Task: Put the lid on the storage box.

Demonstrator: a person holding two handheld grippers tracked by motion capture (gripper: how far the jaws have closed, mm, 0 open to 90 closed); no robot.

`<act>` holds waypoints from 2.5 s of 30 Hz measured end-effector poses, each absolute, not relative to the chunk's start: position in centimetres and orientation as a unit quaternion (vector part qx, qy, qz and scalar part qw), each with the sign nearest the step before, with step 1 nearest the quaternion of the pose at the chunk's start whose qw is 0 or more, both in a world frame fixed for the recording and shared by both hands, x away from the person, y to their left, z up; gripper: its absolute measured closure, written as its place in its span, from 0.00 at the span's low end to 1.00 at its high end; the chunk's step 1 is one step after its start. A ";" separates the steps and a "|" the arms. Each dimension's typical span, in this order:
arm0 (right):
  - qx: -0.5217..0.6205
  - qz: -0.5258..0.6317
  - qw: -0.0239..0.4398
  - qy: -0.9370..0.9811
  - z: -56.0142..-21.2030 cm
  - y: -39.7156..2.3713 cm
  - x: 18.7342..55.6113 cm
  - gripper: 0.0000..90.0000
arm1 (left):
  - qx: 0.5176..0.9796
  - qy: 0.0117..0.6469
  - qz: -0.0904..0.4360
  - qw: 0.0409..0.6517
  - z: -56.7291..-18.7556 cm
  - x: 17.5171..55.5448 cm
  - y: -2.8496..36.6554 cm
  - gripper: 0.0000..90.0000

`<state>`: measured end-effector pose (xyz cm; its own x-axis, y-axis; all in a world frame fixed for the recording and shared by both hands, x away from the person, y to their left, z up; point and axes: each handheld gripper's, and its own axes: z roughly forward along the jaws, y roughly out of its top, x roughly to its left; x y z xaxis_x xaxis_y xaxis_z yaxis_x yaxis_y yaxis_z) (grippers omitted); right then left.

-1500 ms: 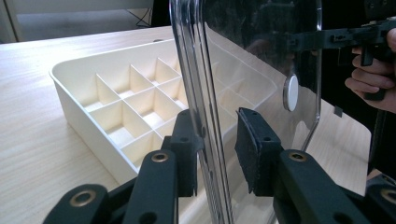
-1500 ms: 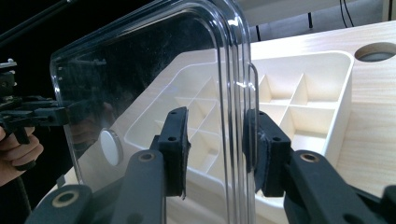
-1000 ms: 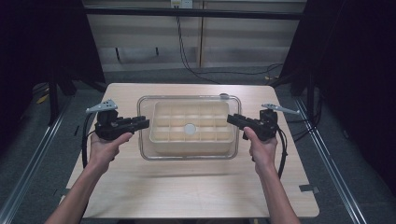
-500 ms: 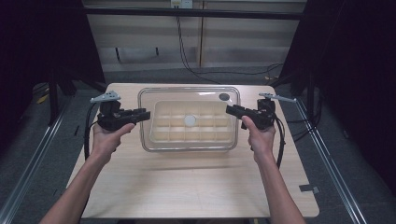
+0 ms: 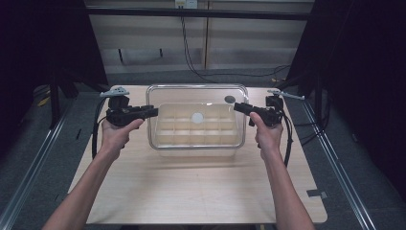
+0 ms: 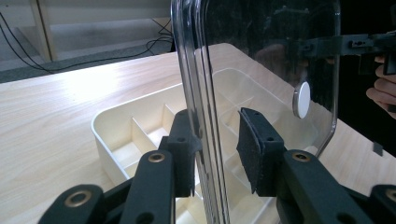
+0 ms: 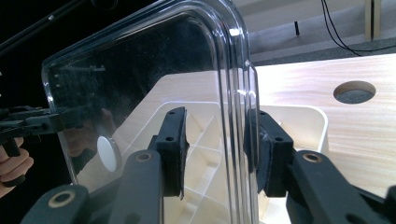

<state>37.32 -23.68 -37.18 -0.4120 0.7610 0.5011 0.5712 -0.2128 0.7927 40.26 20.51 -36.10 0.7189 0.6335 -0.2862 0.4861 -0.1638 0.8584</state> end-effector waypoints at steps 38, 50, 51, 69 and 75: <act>0.577 0.514 0.081 0.630 -40.8 -22.8 42.2 0.61 | 0.765 0.415 0.071 0.487 -40.1 44.6 20.0 0.64; 0.588 0.495 0.090 0.634 -42.1 -22.4 43.0 0.57 | 0.764 0.425 0.048 0.483 -41.7 45.6 19.9 0.60; 0.589 0.493 0.091 0.634 -42.1 -22.4 43.1 0.57 | 0.766 0.424 0.048 0.480 -41.8 45.7 19.9 0.59; 0.603 0.461 0.096 0.644 -43.4 -21.8 43.9 0.48 | 0.768 0.431 0.025 0.473 -43.3 46.5 19.8 0.56; 0.605 0.449 0.109 0.648 -43.8 -21.4 44.1 0.43 | 0.772 0.432 0.025 0.466 -43.8 46.6 19.8 0.54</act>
